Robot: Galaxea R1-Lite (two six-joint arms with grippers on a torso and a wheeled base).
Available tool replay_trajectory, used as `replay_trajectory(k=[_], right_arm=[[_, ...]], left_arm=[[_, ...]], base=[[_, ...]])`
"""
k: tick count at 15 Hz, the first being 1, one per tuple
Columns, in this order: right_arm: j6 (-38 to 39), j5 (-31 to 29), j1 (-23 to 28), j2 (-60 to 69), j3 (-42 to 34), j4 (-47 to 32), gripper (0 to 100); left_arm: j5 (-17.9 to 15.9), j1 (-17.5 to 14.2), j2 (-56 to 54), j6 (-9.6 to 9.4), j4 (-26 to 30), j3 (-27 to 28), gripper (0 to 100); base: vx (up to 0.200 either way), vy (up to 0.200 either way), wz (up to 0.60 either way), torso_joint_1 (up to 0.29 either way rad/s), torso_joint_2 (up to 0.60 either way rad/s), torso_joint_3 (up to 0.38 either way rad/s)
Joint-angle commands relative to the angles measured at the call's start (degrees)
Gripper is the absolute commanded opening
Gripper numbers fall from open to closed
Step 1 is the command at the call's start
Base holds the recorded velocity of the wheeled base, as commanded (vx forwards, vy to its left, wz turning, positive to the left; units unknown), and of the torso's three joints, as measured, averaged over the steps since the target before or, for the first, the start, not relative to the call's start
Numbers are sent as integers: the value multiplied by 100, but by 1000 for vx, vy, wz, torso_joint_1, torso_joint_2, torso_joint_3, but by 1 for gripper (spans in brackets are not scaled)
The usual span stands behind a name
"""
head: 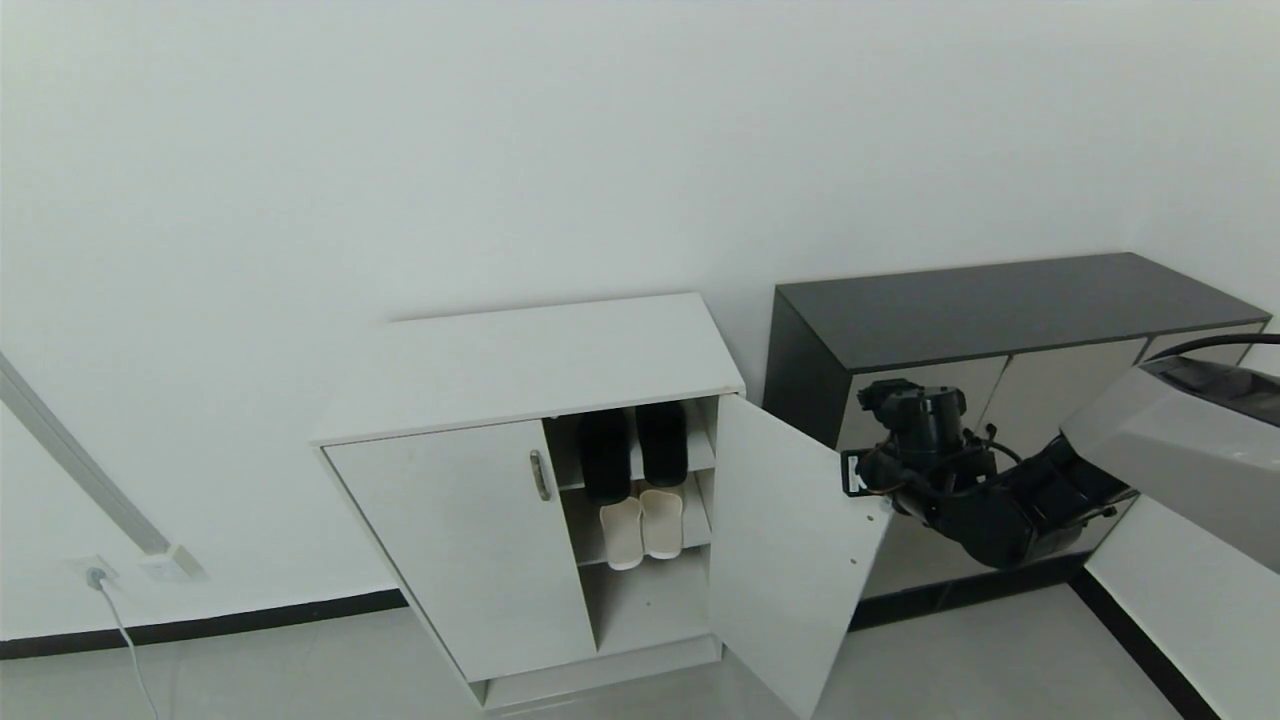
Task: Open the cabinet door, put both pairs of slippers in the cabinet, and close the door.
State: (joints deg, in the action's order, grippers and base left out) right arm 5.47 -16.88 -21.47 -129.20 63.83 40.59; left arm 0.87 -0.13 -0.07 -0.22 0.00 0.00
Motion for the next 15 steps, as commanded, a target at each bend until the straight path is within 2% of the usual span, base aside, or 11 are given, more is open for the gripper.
replay_trajectory(k=[1, 9, 15], right_arm=[[-2, 1, -86, 35, -55, 1, 0], [94, -8, -859, 193, -529, 36, 0], [666, 98, -1703, 290, -670, 27, 0]], left_arm=[[1, -4, 7, 4, 0, 0, 0], [1, -4, 7, 4, 0, 0, 0], [1, -4, 7, 4, 0, 0, 0]], base=[[0, 0, 0, 0, 0, 0], [0, 0, 0, 0, 0, 0], [0, 0, 0, 0, 0, 0]])
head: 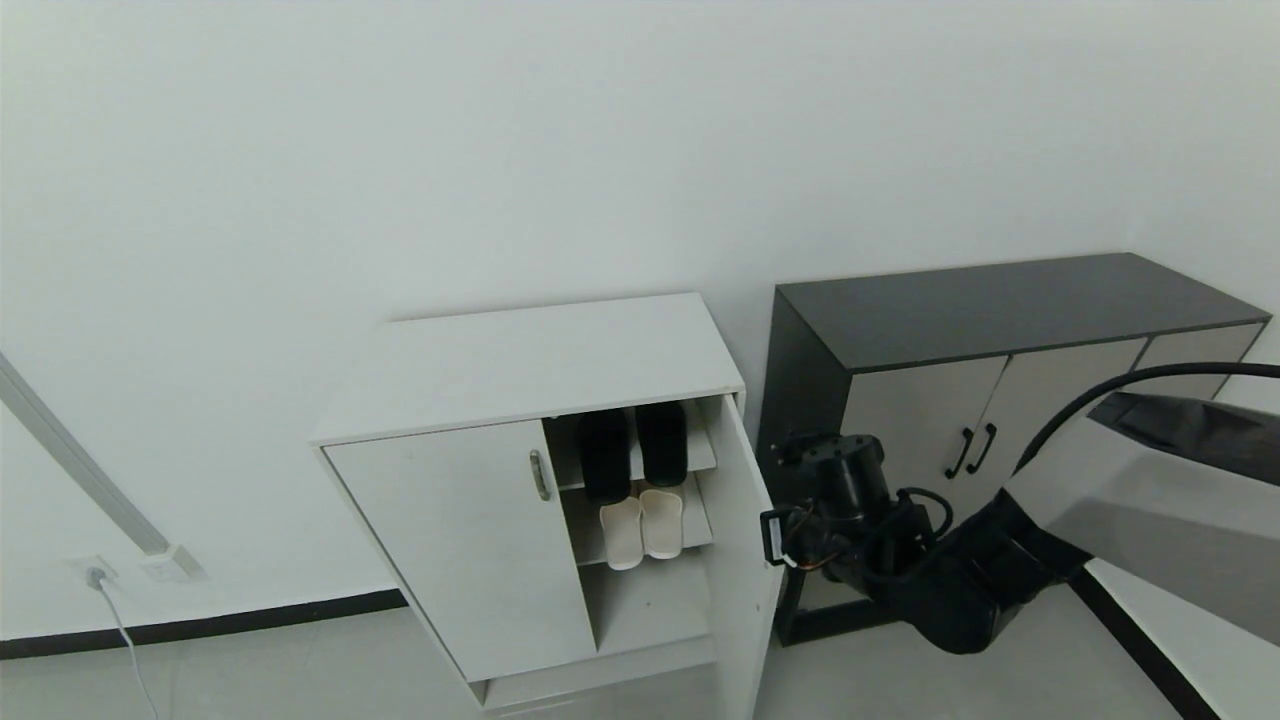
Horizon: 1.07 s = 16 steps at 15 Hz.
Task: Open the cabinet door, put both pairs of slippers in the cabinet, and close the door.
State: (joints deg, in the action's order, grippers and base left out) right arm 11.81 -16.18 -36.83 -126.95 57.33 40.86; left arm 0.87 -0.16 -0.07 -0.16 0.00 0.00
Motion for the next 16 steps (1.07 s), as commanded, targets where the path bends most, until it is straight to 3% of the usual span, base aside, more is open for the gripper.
replay_trajectory(k=[1, 4, 9, 14, 16], right_arm=[[128, 62, -316, 92, -38, 1, 0], [339, 106, -694, 241, -117, 9, 0], [-109, 176, -747, 777, -644, 53, 0], [-118, 185, -756, 839, -697, 106, 0], [-118, 247, -747, 839, -723, 124, 0]], left_arm=[[1, -2, 7, -2, 0, 0, 0], [1, -2, 7, -2, 0, 0, 0], [1, -2, 7, -2, 0, 0, 0], [1, -2, 7, -2, 0, 0, 0], [1, -2, 7, -2, 0, 0, 0]], base=[[0, 0, 0, 0, 0, 0], [0, 0, 0, 0, 0, 0], [0, 0, 0, 0, 0, 0], [0, 0, 0, 0, 0, 0], [0, 0, 600, 5, 2, 2]])
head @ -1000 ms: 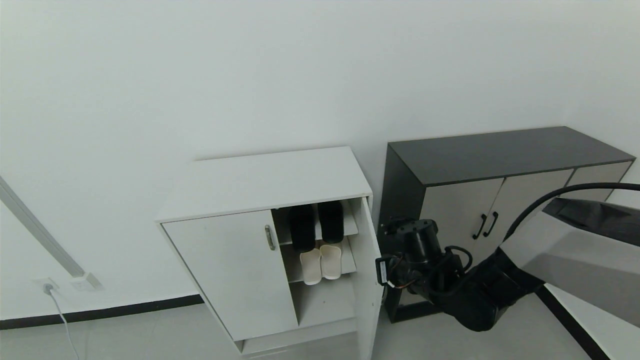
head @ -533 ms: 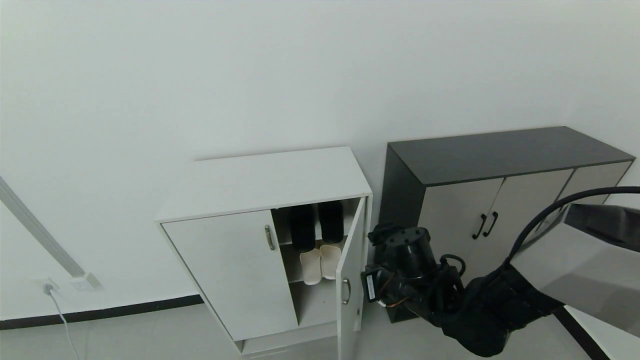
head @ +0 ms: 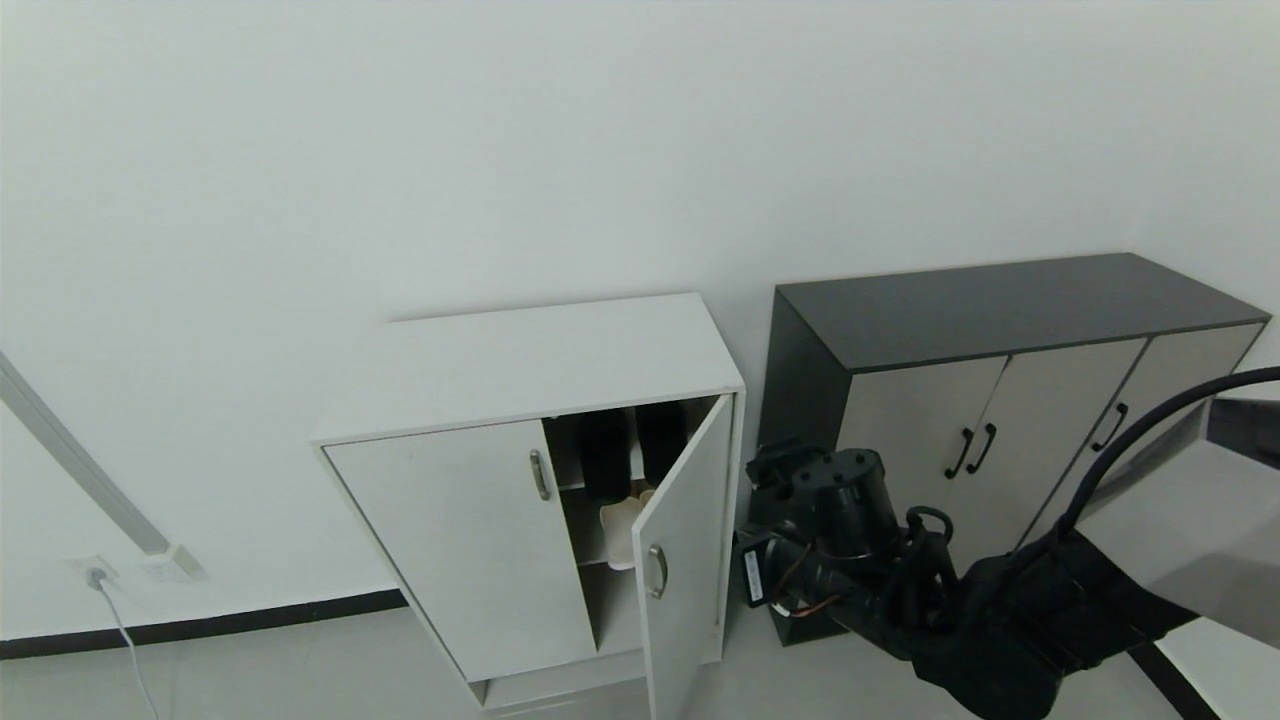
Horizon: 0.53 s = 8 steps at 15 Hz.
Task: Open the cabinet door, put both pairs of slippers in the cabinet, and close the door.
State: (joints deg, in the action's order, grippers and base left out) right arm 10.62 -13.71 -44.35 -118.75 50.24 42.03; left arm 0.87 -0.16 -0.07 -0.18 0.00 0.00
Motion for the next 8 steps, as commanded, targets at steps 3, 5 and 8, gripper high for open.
replay_trajectory(k=[3, 5, 8], right_arm=[[10, 229, 5, 18, -128, 138, 0], [2, 246, 32, 18, -199, 314, 0], [-7, 238, 40, 27, -251, 437, 0]], left_arm=[[1, -2, 7, 1, 0, 0, 0], [1, -2, 7, 1, 0, 0, 0], [1, -2, 7, 1, 0, 0, 0]], base=[[0, 0, 600, 1, 1, 1], [0, 0, 0, 0, 0, 0], [0, 0, 0, 0, 0, 0]])
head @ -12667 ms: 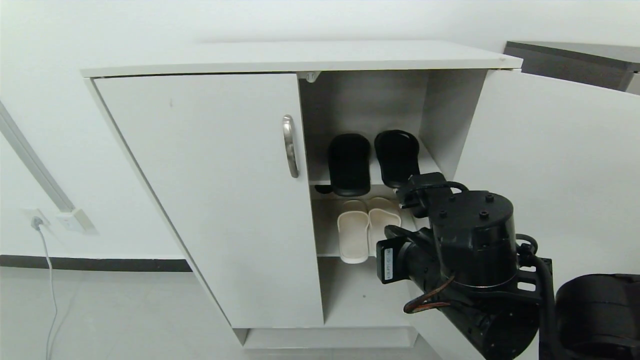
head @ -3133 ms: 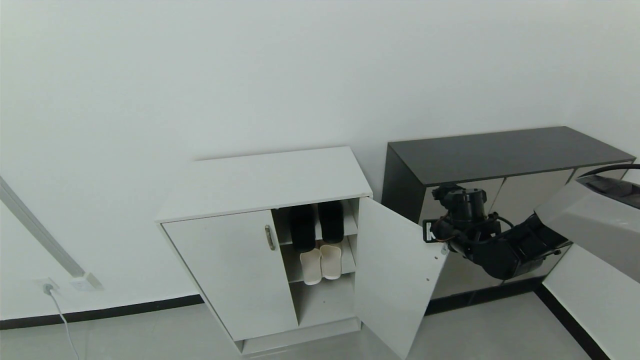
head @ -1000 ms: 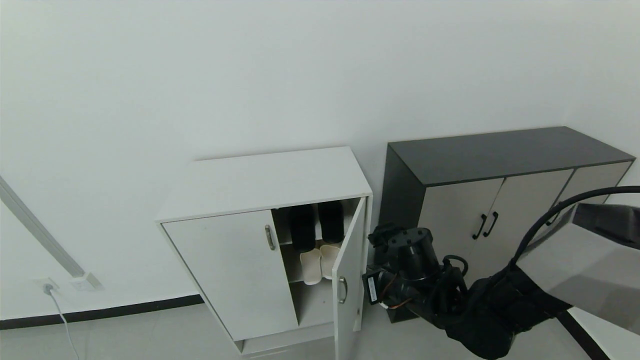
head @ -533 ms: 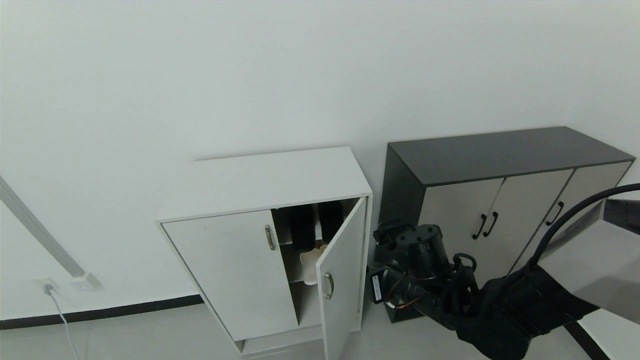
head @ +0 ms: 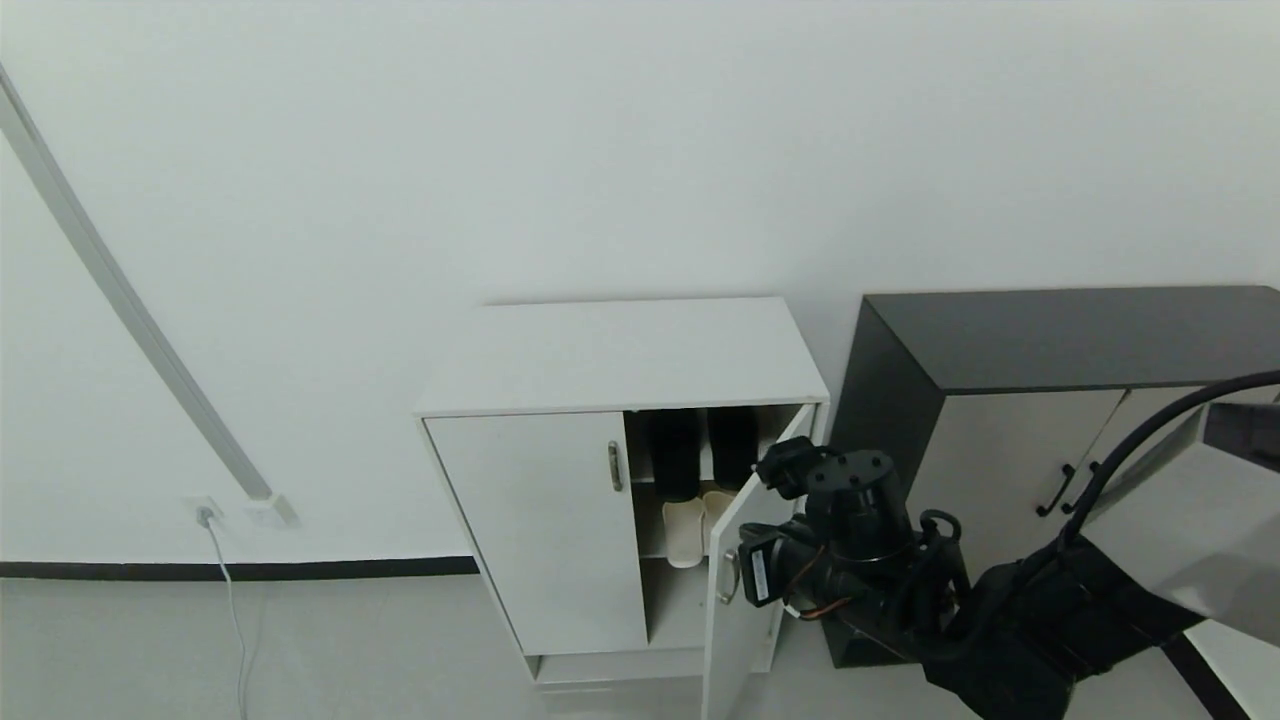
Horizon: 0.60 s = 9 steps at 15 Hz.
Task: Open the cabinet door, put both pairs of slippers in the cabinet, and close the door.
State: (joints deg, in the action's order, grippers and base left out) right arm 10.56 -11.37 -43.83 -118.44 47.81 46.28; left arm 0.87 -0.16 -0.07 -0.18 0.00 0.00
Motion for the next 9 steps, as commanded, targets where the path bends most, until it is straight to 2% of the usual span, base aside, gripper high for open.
replay_trajectory(k=[1, 5, 6, 9], right_arm=[[-27, 4, 14, 6, -26, 101, 0], [-63, -14, 120, 155, -281, 470, 0], [-159, -5, 173, 313, -589, 461, 0], [-186, -14, 190, 515, -1151, 479, 0]], left_arm=[[1, -2, 7, 1, 0, 0, 0], [-7, -2, 7, 1, 0, 0, 0], [1, -2, 7, -8, 0, 0, 0], [-7, -2, 7, -8, 0, 0, 0]], base=[[0, 0, 0, 0, 0, 0], [0, 0, 0, 0, 0, 0], [0, 0, 0, 0, 0, 0], [200, 0, 0, -4, -2, 1]])
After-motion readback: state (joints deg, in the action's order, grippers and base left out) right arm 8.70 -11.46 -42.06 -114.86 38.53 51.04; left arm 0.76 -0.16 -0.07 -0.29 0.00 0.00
